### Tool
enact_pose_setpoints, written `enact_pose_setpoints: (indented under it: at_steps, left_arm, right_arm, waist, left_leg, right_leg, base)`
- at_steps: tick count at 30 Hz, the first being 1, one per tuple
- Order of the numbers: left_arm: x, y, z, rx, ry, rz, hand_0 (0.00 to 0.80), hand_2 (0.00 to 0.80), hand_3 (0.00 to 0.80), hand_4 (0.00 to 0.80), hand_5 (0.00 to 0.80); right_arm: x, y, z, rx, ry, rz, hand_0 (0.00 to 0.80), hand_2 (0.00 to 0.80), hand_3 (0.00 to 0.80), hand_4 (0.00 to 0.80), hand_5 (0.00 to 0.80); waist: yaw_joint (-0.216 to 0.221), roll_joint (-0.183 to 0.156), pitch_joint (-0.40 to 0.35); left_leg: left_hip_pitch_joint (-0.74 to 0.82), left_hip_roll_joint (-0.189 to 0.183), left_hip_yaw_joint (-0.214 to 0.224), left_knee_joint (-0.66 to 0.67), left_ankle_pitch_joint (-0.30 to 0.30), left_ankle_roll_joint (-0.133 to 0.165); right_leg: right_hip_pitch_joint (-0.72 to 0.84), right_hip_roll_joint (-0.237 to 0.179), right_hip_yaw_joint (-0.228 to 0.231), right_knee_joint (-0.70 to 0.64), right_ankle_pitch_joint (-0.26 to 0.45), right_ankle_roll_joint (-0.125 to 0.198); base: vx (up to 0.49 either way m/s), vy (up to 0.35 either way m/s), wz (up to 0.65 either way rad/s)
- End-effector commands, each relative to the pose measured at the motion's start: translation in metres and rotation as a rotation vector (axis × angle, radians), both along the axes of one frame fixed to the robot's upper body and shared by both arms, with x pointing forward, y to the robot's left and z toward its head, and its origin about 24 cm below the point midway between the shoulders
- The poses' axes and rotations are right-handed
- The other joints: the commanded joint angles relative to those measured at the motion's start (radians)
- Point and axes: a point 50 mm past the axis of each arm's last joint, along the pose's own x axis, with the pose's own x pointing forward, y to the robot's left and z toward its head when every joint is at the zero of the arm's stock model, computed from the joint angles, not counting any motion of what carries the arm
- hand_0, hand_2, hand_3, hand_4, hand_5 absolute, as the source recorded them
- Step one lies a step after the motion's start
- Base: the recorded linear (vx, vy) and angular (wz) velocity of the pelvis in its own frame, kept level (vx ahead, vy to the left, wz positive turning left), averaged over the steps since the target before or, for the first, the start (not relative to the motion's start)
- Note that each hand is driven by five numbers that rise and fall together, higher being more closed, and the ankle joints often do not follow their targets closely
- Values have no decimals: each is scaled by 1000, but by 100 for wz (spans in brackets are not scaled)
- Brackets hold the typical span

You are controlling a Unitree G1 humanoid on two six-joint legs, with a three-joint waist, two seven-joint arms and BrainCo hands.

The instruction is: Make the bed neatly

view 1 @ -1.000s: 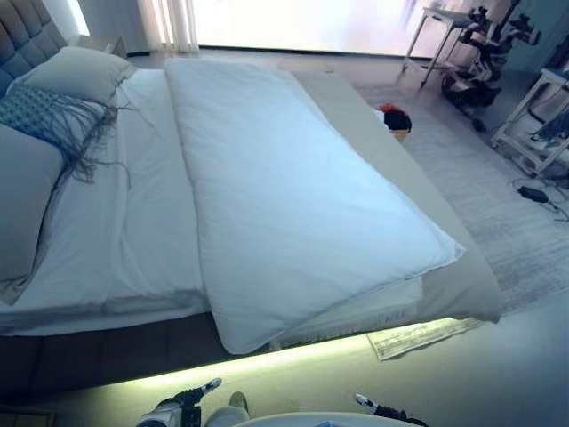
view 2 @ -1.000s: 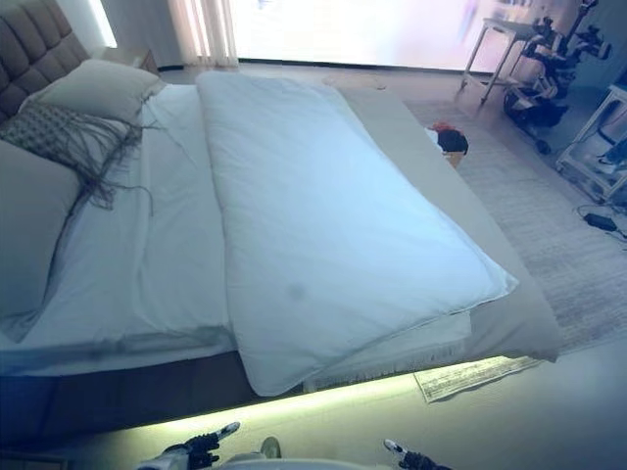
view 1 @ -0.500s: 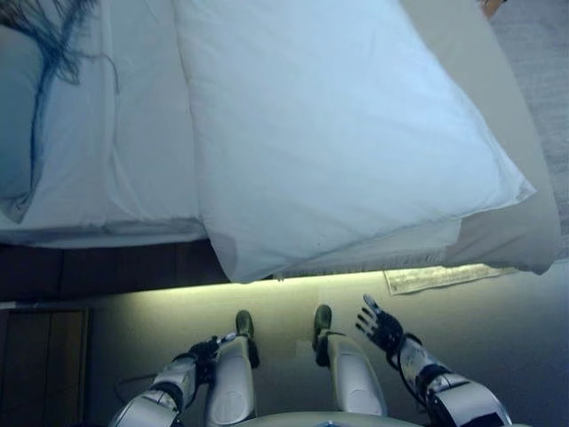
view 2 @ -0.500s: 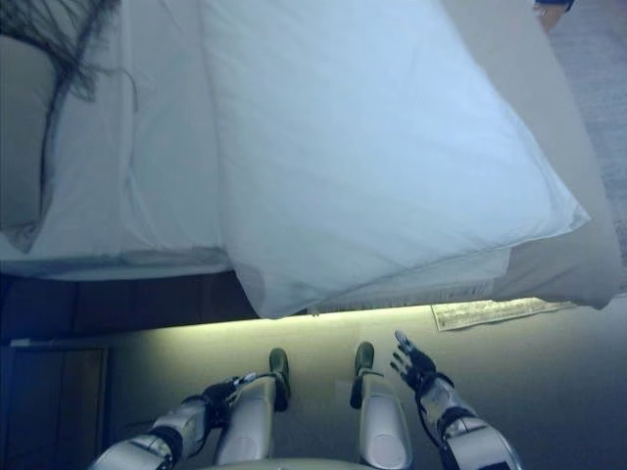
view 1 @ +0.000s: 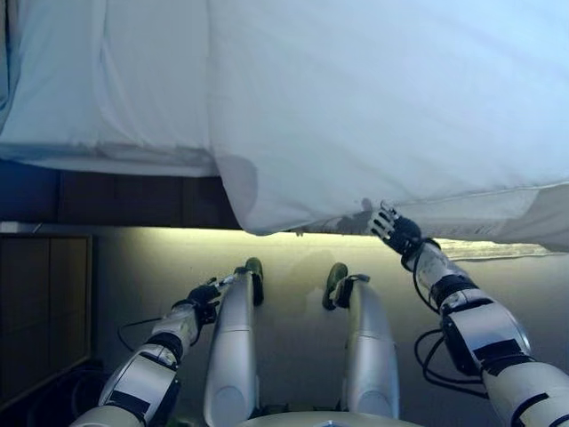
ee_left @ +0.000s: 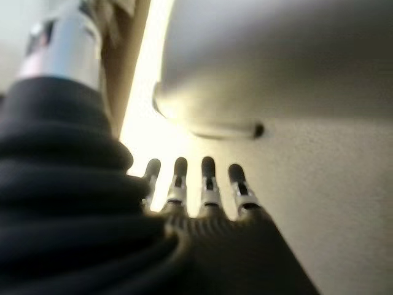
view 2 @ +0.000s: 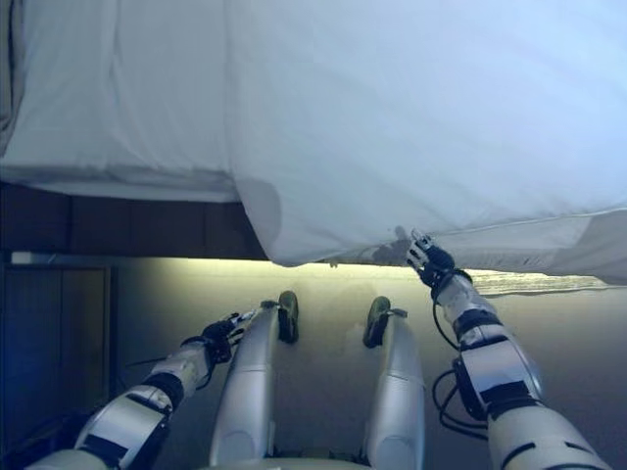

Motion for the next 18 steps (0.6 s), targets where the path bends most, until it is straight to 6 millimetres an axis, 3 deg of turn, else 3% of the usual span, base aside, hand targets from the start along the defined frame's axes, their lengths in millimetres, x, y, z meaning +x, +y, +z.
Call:
enact_pose_setpoints:
  at_steps: [1,6,11,18]
  left_arm:
    - [-22,3,-15,-24,67,48,0,0,0,0,0]
    - [-31,0,-21,-56,80,69,0,0,0,0,0]
    - [-46,0,-29,-81,69,62,0,0,0,0,0]
    - [-68,4,-37,-83,81,38,0,0,0,0,0]
  right_arm:
    - [-6,-21,1,21,-5,-81,0,0,0,0,0]
    - [6,-29,26,-13,-61,-93,0,0,0,0,0]
    - [22,-43,74,-40,-193,-105,0,0,0,0,0]
    - [33,-44,118,-84,-352,-62,0,0,0,0,0]
  waist:
    - [14,39,-40]
    - [19,61,-26]
    - [27,73,-2]
    - [37,74,13]
  left_leg:
    - [-46,-27,1,-36,30,35]
    - [-126,-27,-2,65,0,51]
    - [-189,-30,-3,128,-10,59]
    - [-218,-26,-8,190,-11,60]
  right_leg:
    - [-49,-9,37,-21,54,-23]
    - [-133,-14,43,89,15,-44]
    - [-199,-12,45,165,-9,-59]
    - [-218,-12,39,226,-25,-68]
  base:
    - [-7,47,8]
    - [27,34,2]
    - [15,4,1]
    - [48,-6,4]
